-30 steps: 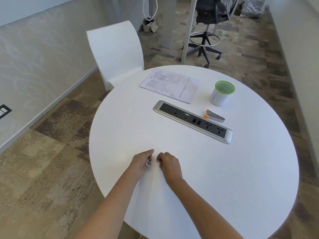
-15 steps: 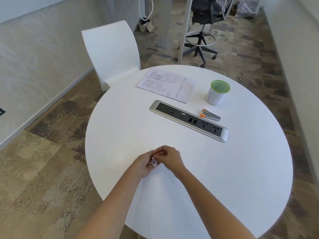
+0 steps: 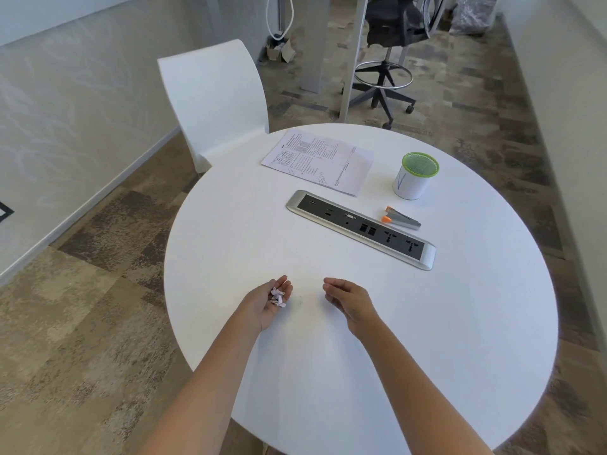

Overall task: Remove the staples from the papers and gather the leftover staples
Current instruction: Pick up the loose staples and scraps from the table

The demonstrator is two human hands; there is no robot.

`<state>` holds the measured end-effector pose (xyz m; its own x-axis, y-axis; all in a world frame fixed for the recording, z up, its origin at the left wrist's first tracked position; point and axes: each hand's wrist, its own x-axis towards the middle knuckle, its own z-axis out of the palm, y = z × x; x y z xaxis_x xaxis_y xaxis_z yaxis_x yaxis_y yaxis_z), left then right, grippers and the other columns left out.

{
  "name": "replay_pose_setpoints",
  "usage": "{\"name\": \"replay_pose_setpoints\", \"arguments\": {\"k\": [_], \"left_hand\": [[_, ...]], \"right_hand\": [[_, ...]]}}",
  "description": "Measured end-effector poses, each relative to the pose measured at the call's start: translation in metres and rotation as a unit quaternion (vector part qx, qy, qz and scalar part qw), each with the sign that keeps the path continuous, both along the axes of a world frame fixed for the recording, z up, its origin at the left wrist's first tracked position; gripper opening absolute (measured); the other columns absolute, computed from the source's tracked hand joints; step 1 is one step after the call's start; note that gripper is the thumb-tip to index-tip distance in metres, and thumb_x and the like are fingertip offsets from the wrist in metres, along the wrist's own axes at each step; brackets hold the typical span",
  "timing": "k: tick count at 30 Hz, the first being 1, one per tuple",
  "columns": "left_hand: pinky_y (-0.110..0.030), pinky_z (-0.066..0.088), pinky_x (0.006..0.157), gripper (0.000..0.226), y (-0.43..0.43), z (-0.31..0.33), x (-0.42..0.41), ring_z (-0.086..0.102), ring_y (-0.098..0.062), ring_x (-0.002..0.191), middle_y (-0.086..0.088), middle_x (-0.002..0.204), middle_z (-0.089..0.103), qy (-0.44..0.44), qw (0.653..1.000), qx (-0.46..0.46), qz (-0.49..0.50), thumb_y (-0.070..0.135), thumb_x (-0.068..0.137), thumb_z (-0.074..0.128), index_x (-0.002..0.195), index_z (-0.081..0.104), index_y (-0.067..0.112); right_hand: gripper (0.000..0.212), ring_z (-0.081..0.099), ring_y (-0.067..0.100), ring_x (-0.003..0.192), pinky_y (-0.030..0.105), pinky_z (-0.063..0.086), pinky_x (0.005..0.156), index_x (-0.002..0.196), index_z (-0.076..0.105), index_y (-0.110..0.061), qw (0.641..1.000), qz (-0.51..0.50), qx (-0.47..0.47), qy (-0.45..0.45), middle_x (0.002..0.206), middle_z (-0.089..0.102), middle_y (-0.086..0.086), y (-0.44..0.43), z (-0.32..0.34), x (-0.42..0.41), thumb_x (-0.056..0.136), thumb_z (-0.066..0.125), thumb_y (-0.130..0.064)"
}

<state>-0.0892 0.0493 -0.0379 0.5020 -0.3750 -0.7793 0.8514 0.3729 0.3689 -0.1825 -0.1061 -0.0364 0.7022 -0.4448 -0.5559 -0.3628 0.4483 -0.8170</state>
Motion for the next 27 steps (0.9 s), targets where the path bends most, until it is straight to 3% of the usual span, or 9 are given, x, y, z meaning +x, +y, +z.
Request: {"name": "replay_pose_setpoints", "arguments": {"k": [2, 5, 8, 11, 15, 21, 24, 27], "left_hand": [[-0.022, 0.054, 0.049, 0.035, 0.002, 0.0, 0.002, 0.066, -0.019, 0.048, -0.013, 0.059, 0.068, 0.001, 1.0, -0.006, 0.025, 0.01, 0.102, 0.033, 0.083, 0.059, -0.003], [-0.023, 0.055, 0.05, 0.035, 0.003, 0.0, 0.002, 0.066, -0.018, 0.045, -0.014, 0.06, 0.067, 0.0, 0.999, -0.006, 0.039, 0.01, 0.102, 0.033, 0.082, 0.059, -0.004], [-0.021, 0.055, 0.05, 0.036, 0.004, -0.001, 0.002, 0.067, -0.02, 0.05, -0.013, 0.064, 0.067, 0.004, 0.999, -0.002, 0.034, 0.012, 0.102, 0.033, 0.083, 0.06, -0.003], [-0.022, 0.056, 0.052, 0.036, 0.005, -0.003, 0.002, 0.067, -0.02, 0.053, -0.014, 0.077, 0.063, 0.005, 1.0, 0.005, 0.029, 0.012, 0.102, 0.033, 0.084, 0.06, -0.003], [-0.023, 0.056, 0.051, 0.035, 0.006, -0.002, -0.002, 0.056, -0.021, 0.073, -0.014, 0.086, 0.057, 0.005, 1.0, 0.016, 0.024, 0.012, 0.102, 0.033, 0.084, 0.059, -0.002], [-0.022, 0.053, 0.047, 0.036, 0.007, 0.001, -0.005, 0.065, -0.022, 0.062, -0.013, 0.079, 0.06, -0.002, 1.0, 0.029, 0.007, 0.011, 0.103, 0.032, 0.084, 0.059, -0.001], [-0.016, 0.043, 0.034, 0.034, 0.006, 0.001, -0.005, 0.055, -0.022, 0.075, -0.015, 0.086, 0.056, -0.005, 0.999, 0.032, 0.004, 0.012, 0.103, 0.031, 0.086, 0.058, -0.001], [-0.015, 0.043, 0.035, 0.035, 0.006, 0.0, -0.005, 0.064, -0.021, 0.067, -0.013, 0.086, 0.057, -0.009, 0.999, 0.039, -0.006, 0.013, 0.103, 0.032, 0.085, 0.059, 0.0]], "right_hand": [[0.011, 0.062, 0.013, 0.077, 0.014, 0.05, 0.073, 0.09, 0.071, -0.01, 0.987, 0.055, -0.143, 0.048, 0.09, 0.069, 0.005, 0.005, -0.009, -0.003, 0.081, 0.068, -0.004], [0.02, 0.062, 0.016, 0.082, 0.017, 0.048, 0.077, 0.098, 0.071, -0.009, 0.913, 0.178, -0.362, 0.056, 0.094, 0.068, 0.005, 0.017, -0.018, -0.001, 0.078, 0.07, -0.007], [0.026, 0.059, 0.021, 0.089, 0.027, 0.048, 0.08, 0.104, 0.069, -0.009, 0.839, 0.277, -0.468, 0.013, 0.1, 0.062, 0.007, 0.025, -0.021, 0.006, 0.079, 0.069, -0.009], [0.021, 0.057, 0.02, 0.089, 0.026, 0.042, 0.074, 0.102, 0.069, -0.01, 0.796, 0.307, -0.522, -0.01, 0.099, 0.061, 0.006, 0.025, -0.024, 0.01, 0.081, 0.067, -0.012], [0.01, 0.058, 0.023, 0.088, 0.032, 0.046, 0.072, 0.09, 0.07, -0.009, 0.758, 0.317, -0.57, -0.032, 0.093, 0.064, 0.007, 0.026, -0.026, 0.012, 0.084, 0.062, -0.01], [0.009, 0.054, 0.027, 0.081, 0.038, 0.047, 0.061, 0.082, 0.062, -0.004, 0.687, 0.342, -0.639, -0.044, 0.085, 0.06, 0.011, 0.029, -0.028, 0.017, 0.087, 0.055, -0.004], [0.015, 0.054, 0.023, 0.065, 0.03, 0.044, 0.048, 0.07, 0.059, -0.008, 0.649, 0.347, -0.675, -0.047, 0.07, 0.056, 0.006, 0.03, -0.031, 0.018, 0.074, 0.07, 0.002], [0.031, 0.05, 0.015, 0.054, 0.022, 0.038, 0.045, 0.061, 0.056, -0.016, 0.573, 0.386, -0.723, -0.003, 0.061, 0.051, -0.002, 0.032, -0.036, 0.021, 0.052, 0.083, -0.003]]}}
